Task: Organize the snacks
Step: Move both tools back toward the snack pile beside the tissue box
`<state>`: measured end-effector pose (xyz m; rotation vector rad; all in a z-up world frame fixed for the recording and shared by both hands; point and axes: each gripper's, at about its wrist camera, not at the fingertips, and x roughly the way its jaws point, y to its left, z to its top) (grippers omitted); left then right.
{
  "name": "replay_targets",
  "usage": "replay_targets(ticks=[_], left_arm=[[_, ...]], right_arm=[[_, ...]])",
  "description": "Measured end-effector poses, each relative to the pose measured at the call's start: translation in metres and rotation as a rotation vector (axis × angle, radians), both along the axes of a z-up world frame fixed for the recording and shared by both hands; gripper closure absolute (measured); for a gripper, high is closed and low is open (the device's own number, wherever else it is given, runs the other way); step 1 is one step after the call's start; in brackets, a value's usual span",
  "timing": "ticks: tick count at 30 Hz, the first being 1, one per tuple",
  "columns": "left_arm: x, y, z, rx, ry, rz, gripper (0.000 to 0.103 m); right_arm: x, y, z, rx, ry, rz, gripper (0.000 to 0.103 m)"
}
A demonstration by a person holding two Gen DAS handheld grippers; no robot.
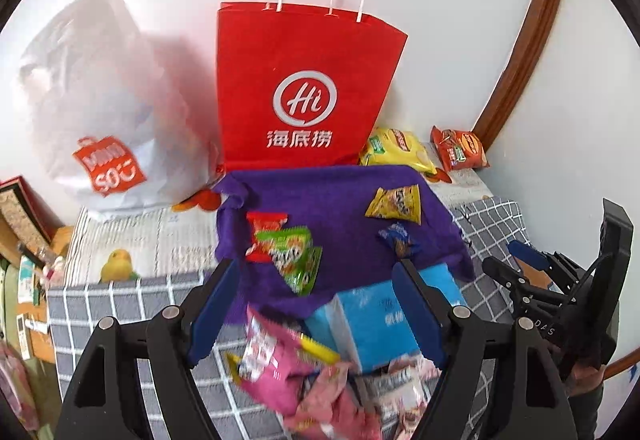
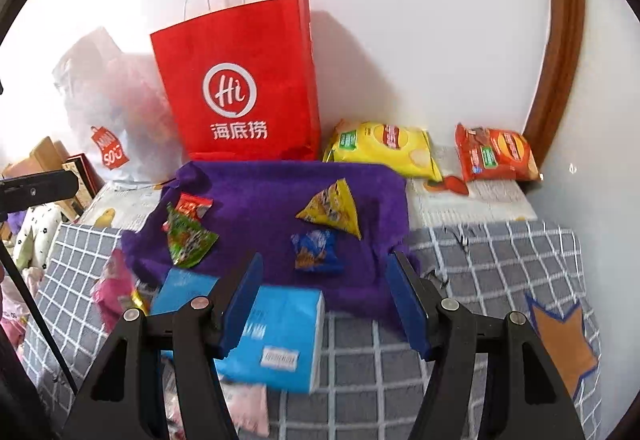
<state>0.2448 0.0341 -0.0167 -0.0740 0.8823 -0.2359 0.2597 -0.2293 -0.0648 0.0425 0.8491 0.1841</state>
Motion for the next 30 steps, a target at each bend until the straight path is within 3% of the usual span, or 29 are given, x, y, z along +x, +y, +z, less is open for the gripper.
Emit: replay_targets(ticks=[14,22,30], left_arm=[[-0.055,0.038,-0.038,-0.017,0.085,0.082,0.026],[-0.068,0.057,-0.051,-0.027,0.108,0.117,0.026],[-0.075,0.067,-0.067,-0.026,0.139,0.142,0.026]], right_arm=[[-0.064,0.023,-0.036,0.048,0.105,0.069,0.039],[-0.070,0.043,-0.070,0.011,0.158,0.088,0.039],[-0.059,0.049,-0.104,0.060,0.219,0.107,0.039]])
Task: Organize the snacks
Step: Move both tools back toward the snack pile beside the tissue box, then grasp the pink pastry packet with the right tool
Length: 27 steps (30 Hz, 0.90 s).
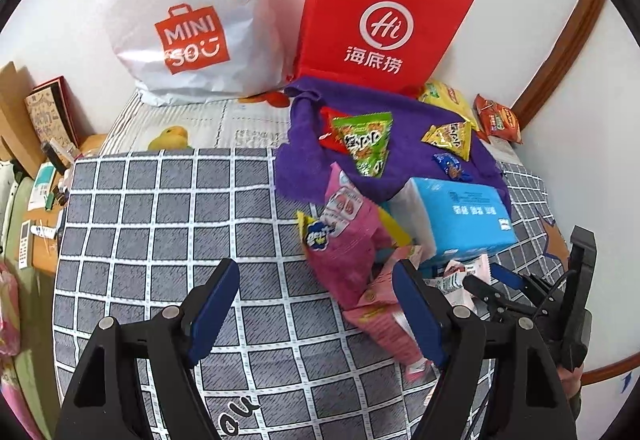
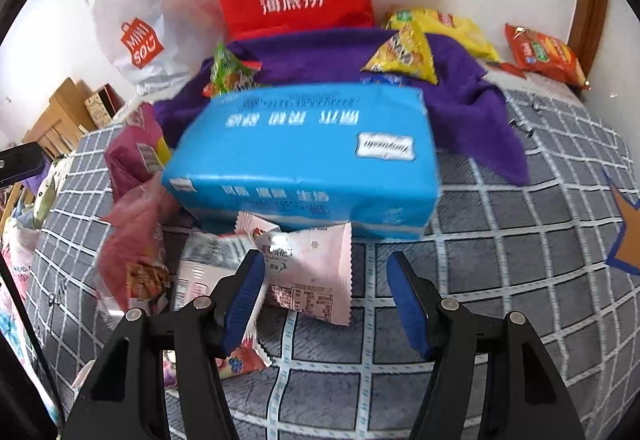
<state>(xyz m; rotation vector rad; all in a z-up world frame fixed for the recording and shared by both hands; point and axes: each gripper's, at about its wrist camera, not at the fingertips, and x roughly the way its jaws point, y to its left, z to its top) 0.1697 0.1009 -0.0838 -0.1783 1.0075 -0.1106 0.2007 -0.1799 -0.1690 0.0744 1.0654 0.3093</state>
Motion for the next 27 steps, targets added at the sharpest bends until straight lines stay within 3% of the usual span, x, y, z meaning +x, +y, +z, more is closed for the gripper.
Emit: replay_targets(ticks=[2,5,9,11,18,21,24,26,27], left_arm=[[0.000,0.000,-0.004,-0.007,0.011,0.002,0.026],[-0.001,-0.001,-0.007,-0.011,0.021,0.003,0.026],[-0.004,-0.002,-0.009,-0.013,0.024,0.000,0.026],[-0.005,-0.002,-0.010,-0.019,0.023,0.002,0.026],[-0.008,-0.003,-0.012,-0.033,0.028,0.003,0.026],[-0.009,-0.007,-0.014,-0.038,0.031,-0.003,0.026],[-0.007,-0.013,-0.018,-0.041,0.038,-0.016,0.026],[-0.006,-0.017,-0.019,-0.042,0.042,-0.022,0.026],[-0.006,-0.019,-0.020,-0.041,0.044,-0.026,0.026]], right_arm=[[0.002,0.000,-0.002,0.038,0.011,-0.002,0.044],[0.002,-0.001,0.000,0.097,0.012,0.014,0.071],[-0.002,-0.008,0.008,0.141,-0.003,0.020,0.085],[-0.006,-0.013,0.012,0.173,-0.003,0.021,0.088],[-0.026,-0.040,0.028,0.136,-0.027,-0.022,0.092],[-0.040,-0.059,0.027,0.071,-0.004,-0.053,0.091],[-0.055,-0.062,0.019,-0.013,0.055,0.005,0.090],[-0.065,-0.062,0.021,-0.081,0.026,0.027,0.089],[-0.068,-0.062,0.023,-0.102,0.007,0.034,0.081]])
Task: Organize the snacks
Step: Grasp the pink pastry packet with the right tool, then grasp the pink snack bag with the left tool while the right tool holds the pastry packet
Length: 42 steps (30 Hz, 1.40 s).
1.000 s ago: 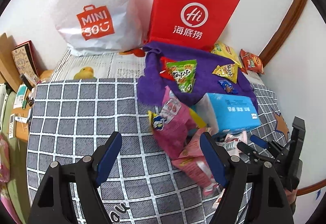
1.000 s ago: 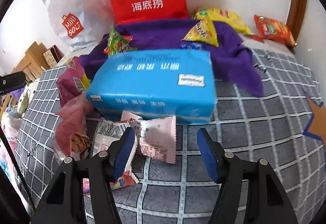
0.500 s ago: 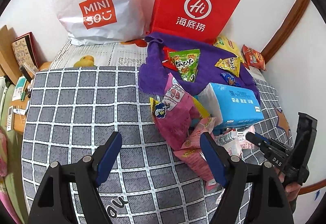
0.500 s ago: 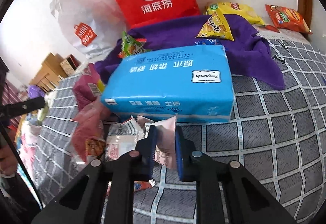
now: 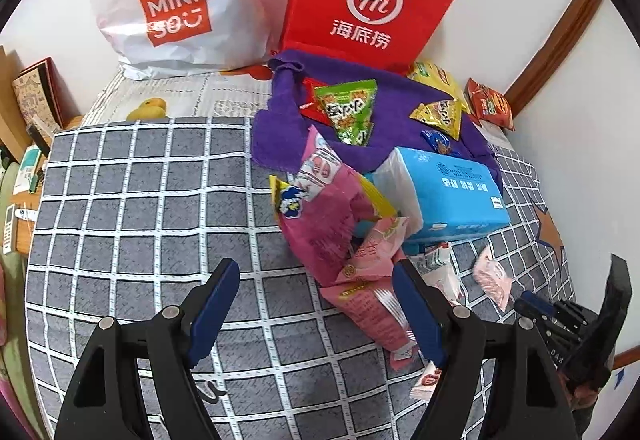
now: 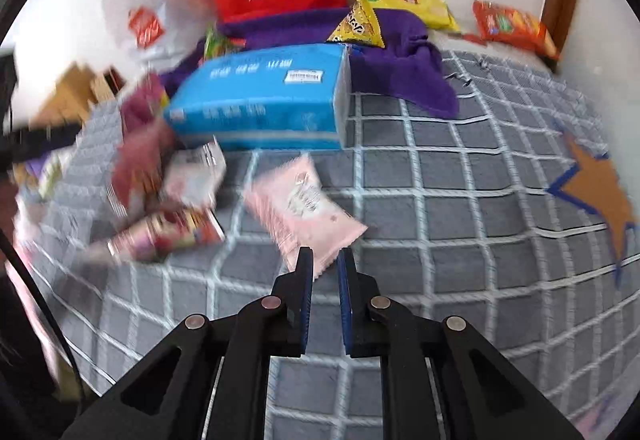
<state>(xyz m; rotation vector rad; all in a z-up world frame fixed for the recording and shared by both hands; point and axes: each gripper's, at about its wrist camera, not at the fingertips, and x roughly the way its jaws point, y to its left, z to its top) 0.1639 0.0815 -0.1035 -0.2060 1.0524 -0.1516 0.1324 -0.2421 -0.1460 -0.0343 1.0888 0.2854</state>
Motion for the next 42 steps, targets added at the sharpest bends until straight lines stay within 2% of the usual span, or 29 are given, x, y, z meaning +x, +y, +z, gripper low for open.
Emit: replay_targets(ticks=[1,2,3,6,7,14,16,17,20,27,38,39,40,42], left_arm=[[0.000,-0.002,-0.001,0.001,0.002,-0.003,0.026],[0.001,-0.004,-0.001,0.002,0.004,-0.005,0.026],[0.000,-0.007,0.000,0.004,0.005,-0.007,0.026],[-0.004,-0.009,0.002,0.010,-0.005,-0.012,0.026],[-0.006,-0.008,0.003,0.013,-0.010,-0.012,0.026],[-0.013,0.008,0.004,0.027,-0.025,0.029,0.026],[-0.009,0.010,0.001,0.032,-0.019,0.045,0.026],[-0.006,0.011,-0.002,0.028,-0.014,0.053,0.026],[0.004,0.010,-0.006,0.010,-0.011,0.063,0.026],[0.038,-0.003,-0.025,0.014,0.007,0.056,0.026],[0.072,-0.012,-0.055,-0.061,0.042,0.054,0.026],[0.073,-0.012,-0.057,-0.080,0.048,0.052,0.030],[0.075,-0.013,-0.058,-0.090,0.050,0.052,0.039],[0.074,-0.013,-0.058,-0.085,0.045,0.054,0.046]], right_arm=[[-0.001,0.000,0.002,-0.006,-0.016,0.006,0.075],[-0.001,0.000,0.005,-0.003,-0.034,0.010,0.062],[0.000,0.001,0.010,0.008,-0.068,0.015,0.054],[0.007,0.007,0.013,0.039,-0.100,0.050,0.043],[0.011,0.011,0.011,0.038,-0.104,0.063,0.042],[0.035,0.038,-0.027,-0.037,-0.048,0.132,0.042],[0.034,0.040,-0.032,-0.051,-0.066,0.138,0.048],[0.034,0.038,-0.031,-0.039,-0.070,0.136,0.055],[0.036,0.030,-0.030,-0.039,-0.085,0.108,0.060],[0.039,-0.006,-0.036,-0.029,-0.115,-0.016,0.060],[0.041,-0.006,-0.037,-0.009,-0.107,-0.023,0.057],[0.041,-0.006,-0.036,-0.008,-0.107,-0.023,0.057],[0.040,-0.005,-0.038,-0.007,-0.107,-0.024,0.057],[0.041,-0.005,-0.037,-0.008,-0.107,-0.023,0.057]])
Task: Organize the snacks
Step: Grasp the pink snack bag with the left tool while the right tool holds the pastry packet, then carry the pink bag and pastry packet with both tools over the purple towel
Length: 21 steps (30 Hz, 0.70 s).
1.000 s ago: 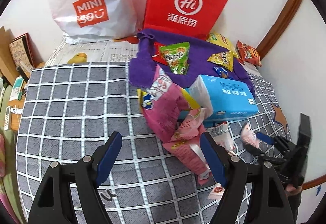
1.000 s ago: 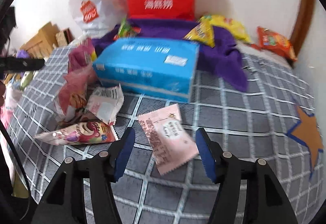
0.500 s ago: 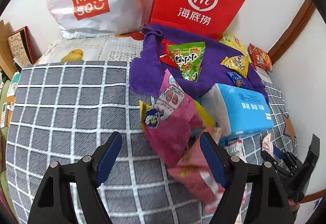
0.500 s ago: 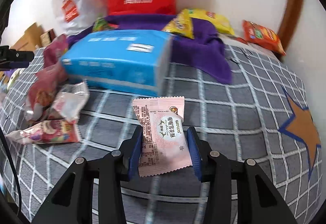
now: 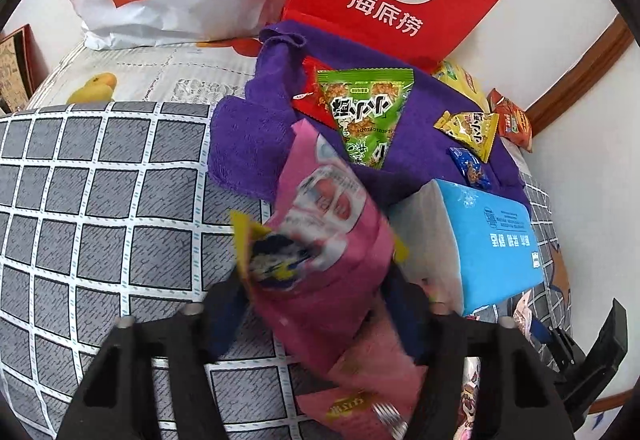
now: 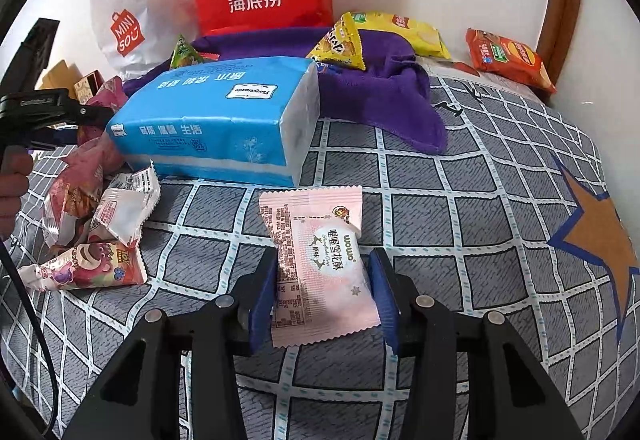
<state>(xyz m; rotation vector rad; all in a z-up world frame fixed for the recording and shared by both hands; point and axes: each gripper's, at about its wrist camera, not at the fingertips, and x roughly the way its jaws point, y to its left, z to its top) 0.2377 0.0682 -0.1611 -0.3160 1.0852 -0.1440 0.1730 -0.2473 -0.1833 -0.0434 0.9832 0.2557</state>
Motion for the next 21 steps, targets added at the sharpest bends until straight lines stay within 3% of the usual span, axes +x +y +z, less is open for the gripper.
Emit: replay_targets(ticks=[3,17,21], left_arm=[[-0.004,0.001,0.005,-0.003,-0.015,-0.011,0.050],[-0.038,0.024,0.038,-0.002,-0.093,0.022,0.052],[-0.049,0.025,0.049,0.002,-0.111,0.003,0.052]], right_arm=[[0.000,0.000,0.000,0.000,0.000,0.000,0.057],[-0.002,0.003,0.002,-0.026,-0.017,0.003,0.060],[-0.004,0.000,0.010,0.030,-0.013,-0.010,0.062]])
